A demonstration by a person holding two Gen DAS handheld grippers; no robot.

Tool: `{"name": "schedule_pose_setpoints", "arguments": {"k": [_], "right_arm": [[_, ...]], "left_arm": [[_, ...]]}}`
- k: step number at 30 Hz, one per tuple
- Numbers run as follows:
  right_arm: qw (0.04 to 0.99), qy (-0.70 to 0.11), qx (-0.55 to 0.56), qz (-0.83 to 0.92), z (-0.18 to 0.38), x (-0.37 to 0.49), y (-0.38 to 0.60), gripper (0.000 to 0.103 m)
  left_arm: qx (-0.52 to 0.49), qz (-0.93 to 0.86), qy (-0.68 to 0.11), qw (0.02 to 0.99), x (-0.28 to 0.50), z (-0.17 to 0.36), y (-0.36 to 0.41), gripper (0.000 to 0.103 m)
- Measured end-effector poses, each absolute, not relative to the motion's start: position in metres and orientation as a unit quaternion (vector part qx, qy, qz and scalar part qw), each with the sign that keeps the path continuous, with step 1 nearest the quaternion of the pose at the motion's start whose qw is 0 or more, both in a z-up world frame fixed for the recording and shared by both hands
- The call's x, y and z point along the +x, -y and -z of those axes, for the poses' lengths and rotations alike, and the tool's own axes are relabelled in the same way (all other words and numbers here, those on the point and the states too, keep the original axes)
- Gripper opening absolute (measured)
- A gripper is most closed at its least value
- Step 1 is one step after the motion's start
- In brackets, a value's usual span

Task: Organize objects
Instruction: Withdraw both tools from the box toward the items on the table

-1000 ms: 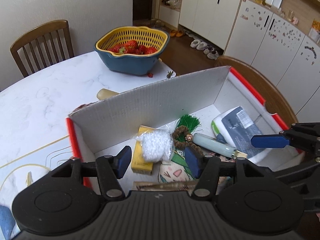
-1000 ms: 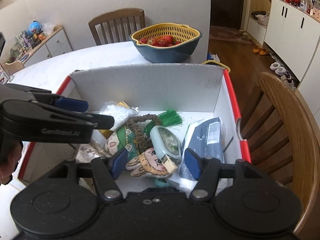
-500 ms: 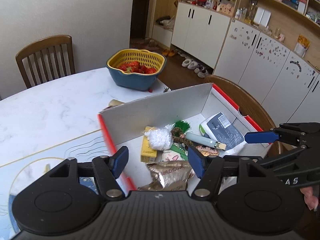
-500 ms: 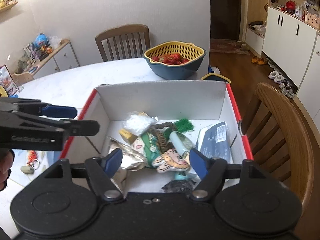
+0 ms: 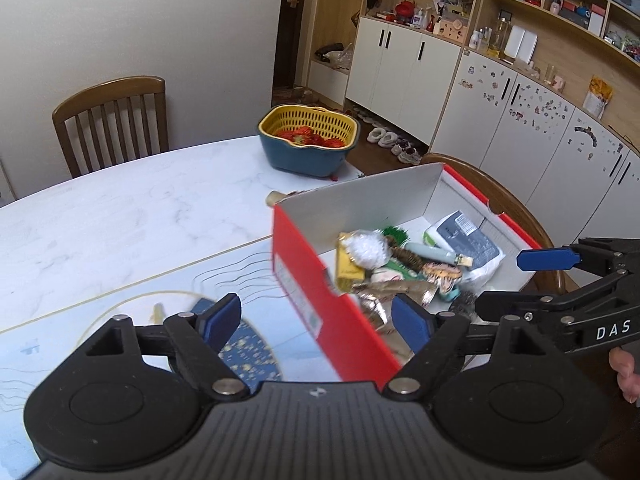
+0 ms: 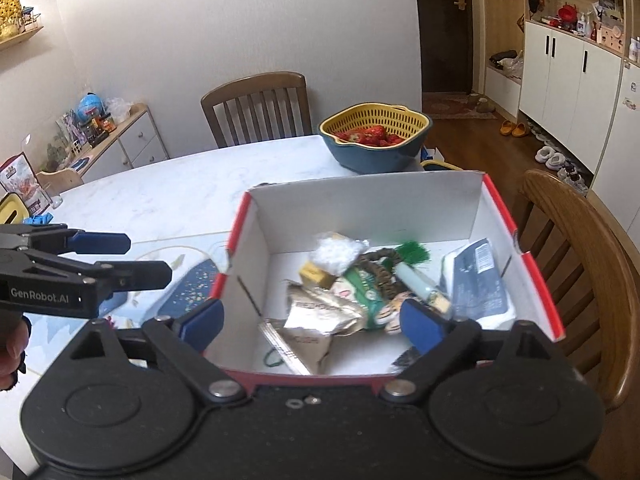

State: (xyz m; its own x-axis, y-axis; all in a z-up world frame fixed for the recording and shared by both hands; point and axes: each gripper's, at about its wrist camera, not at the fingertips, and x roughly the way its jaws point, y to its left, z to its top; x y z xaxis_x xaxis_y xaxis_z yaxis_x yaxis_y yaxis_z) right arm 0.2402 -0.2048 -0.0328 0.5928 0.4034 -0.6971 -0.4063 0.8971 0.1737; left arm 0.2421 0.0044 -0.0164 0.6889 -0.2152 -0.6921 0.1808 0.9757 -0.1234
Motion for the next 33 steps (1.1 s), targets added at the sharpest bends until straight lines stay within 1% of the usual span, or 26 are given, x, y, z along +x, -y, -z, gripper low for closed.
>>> {"name": "schedule_pose_setpoints", "arguments": {"k": [6,8,16,27,33], "right_arm": [[0.896,-0.384,0.000,-0.223,0.032,0.223,0.183,0.096],[0.896,-0.385,0.003,-0.223,0.032,0.219,0.176,0.096],[0.890,-0.393,0.007,-0.230,0.038,0.206,0.143,0.096],[0.878,-0.411,-0.002,-0.246,0.052,0.195,0.096,0.096],[0.865,-0.427,-0.020,-0.262,0.063,0.193,0.066,0.096]], "left_arm": [[-0.029,0.118,-0.370,0.921,0.230,0.014,-0.033,0.093],[-0.030,0.123,-0.367,0.922,0.225,0.014,-0.043,0.100],[-0.034,0.122,-0.356,0.926,0.204,0.026,-0.089,0.102],[-0.030,0.095,-0.372,0.923,0.174,0.062,-0.145,0.103],[-0.008,0.086,-0.382,0.920,0.160,0.090,-0.152,0.103]]}}
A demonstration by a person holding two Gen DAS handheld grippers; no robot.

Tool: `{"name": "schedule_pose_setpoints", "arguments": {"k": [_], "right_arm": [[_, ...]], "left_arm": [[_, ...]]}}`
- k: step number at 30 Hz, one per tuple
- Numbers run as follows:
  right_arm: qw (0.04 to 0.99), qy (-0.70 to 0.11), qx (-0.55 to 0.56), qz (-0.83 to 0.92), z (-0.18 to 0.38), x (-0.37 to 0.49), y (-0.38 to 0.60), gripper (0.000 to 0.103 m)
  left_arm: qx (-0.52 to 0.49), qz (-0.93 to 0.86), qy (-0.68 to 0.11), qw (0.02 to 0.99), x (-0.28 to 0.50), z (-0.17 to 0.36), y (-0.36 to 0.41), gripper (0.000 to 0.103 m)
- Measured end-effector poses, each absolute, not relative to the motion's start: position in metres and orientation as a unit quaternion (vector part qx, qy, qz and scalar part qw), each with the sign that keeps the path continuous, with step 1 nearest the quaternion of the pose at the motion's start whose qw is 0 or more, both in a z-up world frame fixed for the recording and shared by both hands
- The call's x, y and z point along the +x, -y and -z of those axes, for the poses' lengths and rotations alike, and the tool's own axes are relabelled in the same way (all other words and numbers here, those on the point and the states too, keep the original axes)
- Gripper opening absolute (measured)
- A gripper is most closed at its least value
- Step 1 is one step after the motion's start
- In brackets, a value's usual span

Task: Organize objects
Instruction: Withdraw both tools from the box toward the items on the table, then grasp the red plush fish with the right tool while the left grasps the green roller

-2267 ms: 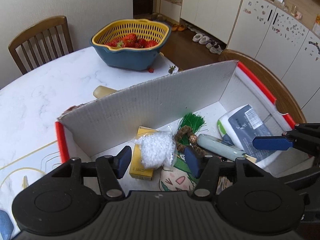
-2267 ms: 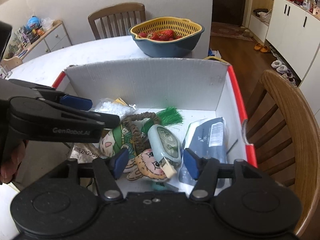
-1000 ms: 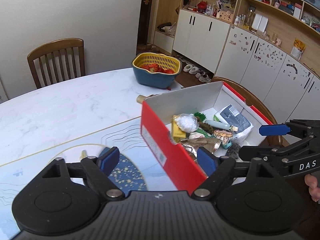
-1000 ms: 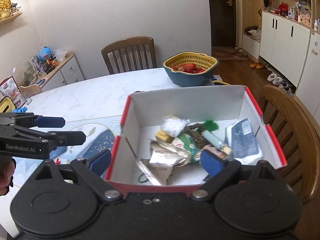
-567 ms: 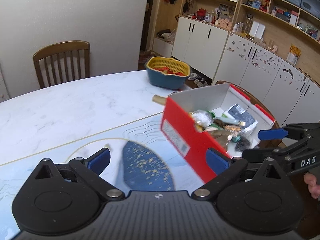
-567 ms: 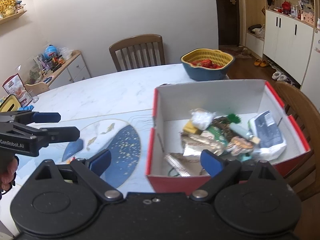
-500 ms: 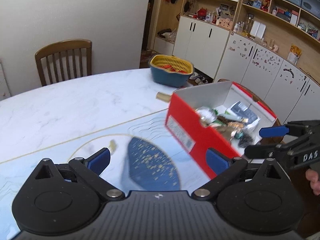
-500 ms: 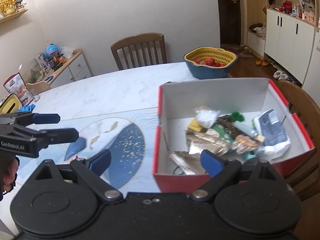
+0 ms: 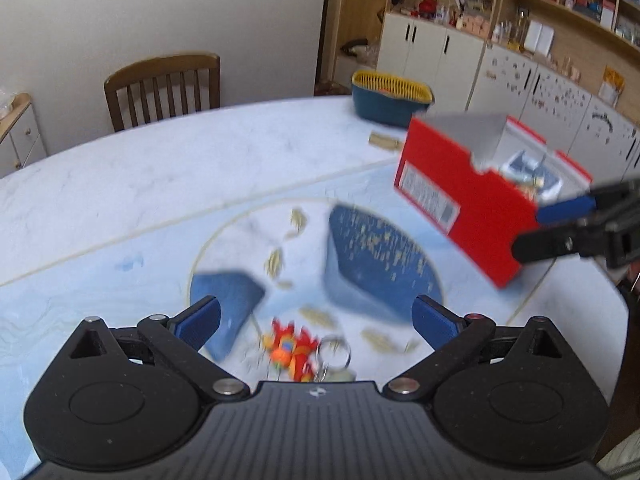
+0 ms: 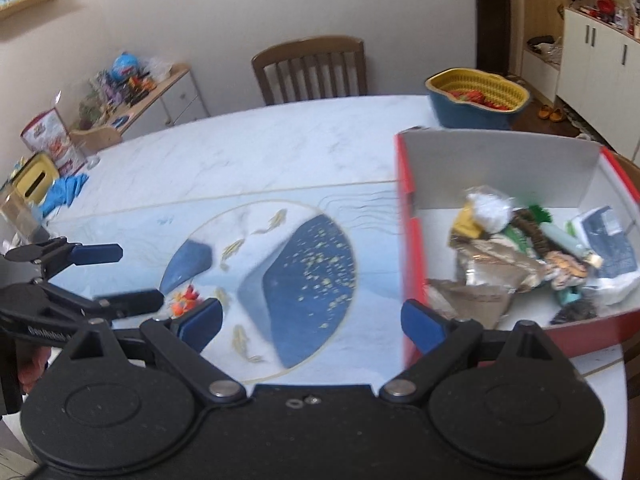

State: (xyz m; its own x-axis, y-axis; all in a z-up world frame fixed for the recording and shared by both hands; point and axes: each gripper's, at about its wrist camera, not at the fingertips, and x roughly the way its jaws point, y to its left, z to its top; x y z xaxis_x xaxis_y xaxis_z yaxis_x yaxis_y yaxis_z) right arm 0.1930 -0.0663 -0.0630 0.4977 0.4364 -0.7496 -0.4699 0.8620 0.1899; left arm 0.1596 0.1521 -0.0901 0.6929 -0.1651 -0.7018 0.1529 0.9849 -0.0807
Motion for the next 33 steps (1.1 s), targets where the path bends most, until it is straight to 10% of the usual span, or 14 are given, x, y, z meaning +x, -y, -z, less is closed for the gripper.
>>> {"name": "schedule_pose_setpoints", "arguments": {"k": [21,33], "right_arm": [[0.796,-0.481,-0.109,-0.352,0.124,0.202,-0.058,0.091],[0.766,-0.485,-0.173,-0.384,0.144,0.210,-0.102,0.072]], "left_arm": [[0.017,0.069,-0.394,0.917,0.135,0.148,-0.148,0.100],[0.009,0.061,-0.394,0.917,0.133,0.153,-0.153,0.067]]}}
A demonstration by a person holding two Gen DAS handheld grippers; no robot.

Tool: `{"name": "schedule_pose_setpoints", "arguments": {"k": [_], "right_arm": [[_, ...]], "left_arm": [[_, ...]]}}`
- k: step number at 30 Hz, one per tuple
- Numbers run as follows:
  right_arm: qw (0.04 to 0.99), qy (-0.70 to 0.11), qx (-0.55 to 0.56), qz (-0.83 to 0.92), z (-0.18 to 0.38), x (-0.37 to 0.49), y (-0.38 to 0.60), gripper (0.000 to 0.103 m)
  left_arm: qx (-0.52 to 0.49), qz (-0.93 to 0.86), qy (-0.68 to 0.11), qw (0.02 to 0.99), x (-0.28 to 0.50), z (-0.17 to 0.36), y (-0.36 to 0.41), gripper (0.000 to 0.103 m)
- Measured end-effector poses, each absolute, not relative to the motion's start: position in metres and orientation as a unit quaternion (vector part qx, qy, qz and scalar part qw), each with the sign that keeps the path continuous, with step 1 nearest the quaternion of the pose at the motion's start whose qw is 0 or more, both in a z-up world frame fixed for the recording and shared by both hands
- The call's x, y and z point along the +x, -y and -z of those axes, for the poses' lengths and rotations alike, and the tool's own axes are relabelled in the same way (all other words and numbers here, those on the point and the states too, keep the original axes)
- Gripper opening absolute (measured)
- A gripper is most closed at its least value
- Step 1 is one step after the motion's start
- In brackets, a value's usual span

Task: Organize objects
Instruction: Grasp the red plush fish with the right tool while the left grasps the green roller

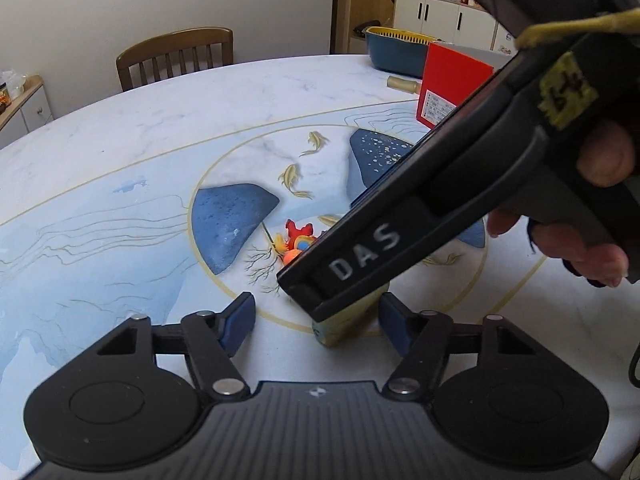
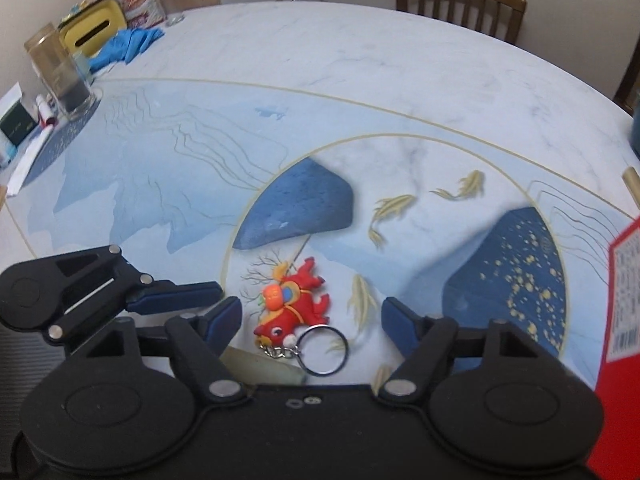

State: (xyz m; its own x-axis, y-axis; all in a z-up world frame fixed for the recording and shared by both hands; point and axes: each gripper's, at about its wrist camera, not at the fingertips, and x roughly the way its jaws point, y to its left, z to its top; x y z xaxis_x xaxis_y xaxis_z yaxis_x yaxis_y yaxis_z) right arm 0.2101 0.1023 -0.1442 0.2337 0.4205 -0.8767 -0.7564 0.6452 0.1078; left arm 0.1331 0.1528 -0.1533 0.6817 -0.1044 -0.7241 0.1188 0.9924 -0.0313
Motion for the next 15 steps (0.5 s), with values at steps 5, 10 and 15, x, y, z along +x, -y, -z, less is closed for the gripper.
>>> {"name": "schedule_pose_setpoints", "arguments": {"k": [5,10,15], "right_arm": [[0.764,-0.475,-0.195,-0.390,0.147,0.207,-0.111,0.060],[0.770,-0.468,-0.198,-0.386,0.146,0.210,-0.110,0.040],[0.780,-0.467,-0.190,-0.370,0.146,0.217,-0.098,0.038]], "left_arm": [[0.010,0.064,-0.391,0.918,0.131,0.153,-0.152,0.056],[0.009,0.067,-0.391,0.918,0.131,0.153,-0.150,0.046],[0.016,0.079,-0.391,0.917,0.132,0.152,-0.146,0.037]]}}
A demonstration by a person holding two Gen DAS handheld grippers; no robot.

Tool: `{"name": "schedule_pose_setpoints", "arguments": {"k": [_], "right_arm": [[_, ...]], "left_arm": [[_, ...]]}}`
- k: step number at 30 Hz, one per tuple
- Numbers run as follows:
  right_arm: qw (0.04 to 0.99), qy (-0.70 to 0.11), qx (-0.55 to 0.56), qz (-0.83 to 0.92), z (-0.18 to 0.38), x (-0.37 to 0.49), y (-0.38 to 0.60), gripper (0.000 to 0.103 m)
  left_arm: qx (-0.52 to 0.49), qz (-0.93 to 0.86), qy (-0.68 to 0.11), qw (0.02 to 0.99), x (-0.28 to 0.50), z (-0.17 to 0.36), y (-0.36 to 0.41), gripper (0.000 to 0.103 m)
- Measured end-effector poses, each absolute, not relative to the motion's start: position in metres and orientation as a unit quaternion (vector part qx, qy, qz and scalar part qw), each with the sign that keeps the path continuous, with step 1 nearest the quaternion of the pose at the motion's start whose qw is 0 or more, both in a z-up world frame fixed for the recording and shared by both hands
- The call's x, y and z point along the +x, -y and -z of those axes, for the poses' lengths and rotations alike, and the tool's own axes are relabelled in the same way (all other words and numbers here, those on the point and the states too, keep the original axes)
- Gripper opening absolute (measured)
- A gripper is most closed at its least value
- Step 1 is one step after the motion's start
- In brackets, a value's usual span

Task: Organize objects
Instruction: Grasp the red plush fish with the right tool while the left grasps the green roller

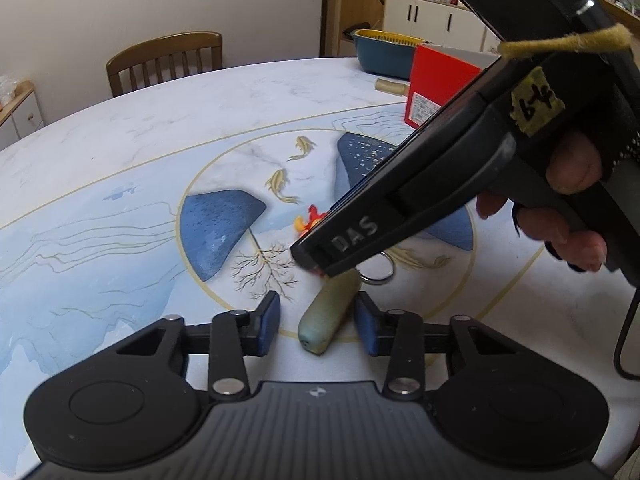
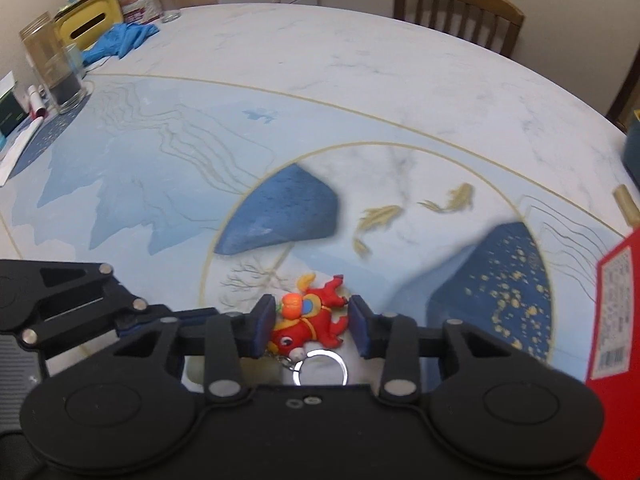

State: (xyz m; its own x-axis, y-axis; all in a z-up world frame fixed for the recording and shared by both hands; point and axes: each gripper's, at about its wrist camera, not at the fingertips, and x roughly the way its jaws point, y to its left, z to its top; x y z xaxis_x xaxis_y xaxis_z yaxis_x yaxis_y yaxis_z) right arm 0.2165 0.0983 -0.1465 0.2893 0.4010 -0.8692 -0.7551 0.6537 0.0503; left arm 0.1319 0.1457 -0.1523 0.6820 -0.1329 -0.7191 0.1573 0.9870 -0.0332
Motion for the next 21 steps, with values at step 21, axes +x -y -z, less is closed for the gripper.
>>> {"name": "schedule_pose_setpoints", "arguments": {"k": [21], "right_arm": [[0.807,-0.480,-0.127,-0.321,0.127,0.205,-0.015,0.036]], "left_arm": [[0.004,0.082,-0.427,0.900,0.152,0.148,-0.140,0.016]]}}
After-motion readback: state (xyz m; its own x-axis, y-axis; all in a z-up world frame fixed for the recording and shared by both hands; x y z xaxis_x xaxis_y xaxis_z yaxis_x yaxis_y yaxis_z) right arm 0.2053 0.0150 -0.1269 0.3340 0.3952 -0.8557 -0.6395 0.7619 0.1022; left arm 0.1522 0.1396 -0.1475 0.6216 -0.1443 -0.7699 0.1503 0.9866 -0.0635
